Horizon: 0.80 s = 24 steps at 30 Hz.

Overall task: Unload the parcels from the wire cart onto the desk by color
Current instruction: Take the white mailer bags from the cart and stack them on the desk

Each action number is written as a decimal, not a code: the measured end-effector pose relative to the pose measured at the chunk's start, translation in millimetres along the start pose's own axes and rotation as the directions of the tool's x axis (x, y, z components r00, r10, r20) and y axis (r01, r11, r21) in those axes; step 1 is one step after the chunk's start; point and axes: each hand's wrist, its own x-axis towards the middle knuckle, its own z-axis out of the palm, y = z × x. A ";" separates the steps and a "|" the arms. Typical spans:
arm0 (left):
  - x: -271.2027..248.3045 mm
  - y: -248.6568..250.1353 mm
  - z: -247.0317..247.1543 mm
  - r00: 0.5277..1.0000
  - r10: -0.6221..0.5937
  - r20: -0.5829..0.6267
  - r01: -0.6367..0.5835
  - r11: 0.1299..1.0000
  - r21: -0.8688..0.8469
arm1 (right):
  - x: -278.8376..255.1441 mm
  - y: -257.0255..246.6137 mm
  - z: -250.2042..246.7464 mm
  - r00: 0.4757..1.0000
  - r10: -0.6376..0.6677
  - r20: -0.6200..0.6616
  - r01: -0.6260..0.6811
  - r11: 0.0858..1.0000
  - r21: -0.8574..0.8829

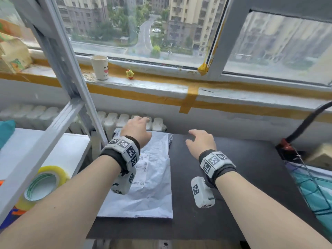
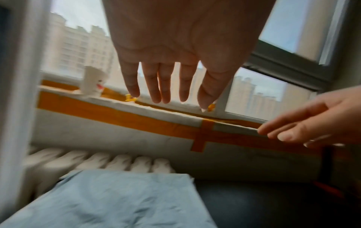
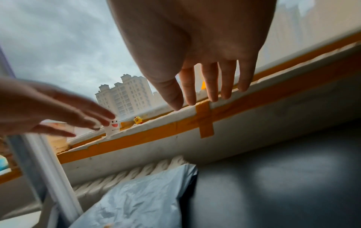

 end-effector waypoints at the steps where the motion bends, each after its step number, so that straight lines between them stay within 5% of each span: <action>1: -7.8 14.5 0.8 0.998 0.063 -0.004 -0.063 0.998 0.021 | -13.4 6.2 -7.2 0.999 0.000 -0.039 -0.002 0.999 -0.039; 8: -63.5 122.9 36.7 0.923 0.377 0.081 -0.384 0.917 0.110 | -108.0 83.1 -57.4 0.966 0.177 -0.187 -0.214 0.957 -0.196; 13: -109.5 202.0 62.5 0.824 0.529 0.203 -0.555 0.826 0.101 | -171.5 156.3 -89.3 0.904 0.352 -0.242 -0.394 0.906 -0.156; 24: -212.0 358.3 124.6 0.664 0.690 0.289 -0.735 0.672 0.086 | -282.1 319.6 -137.3 0.797 0.549 -0.251 -0.571 0.821 -0.016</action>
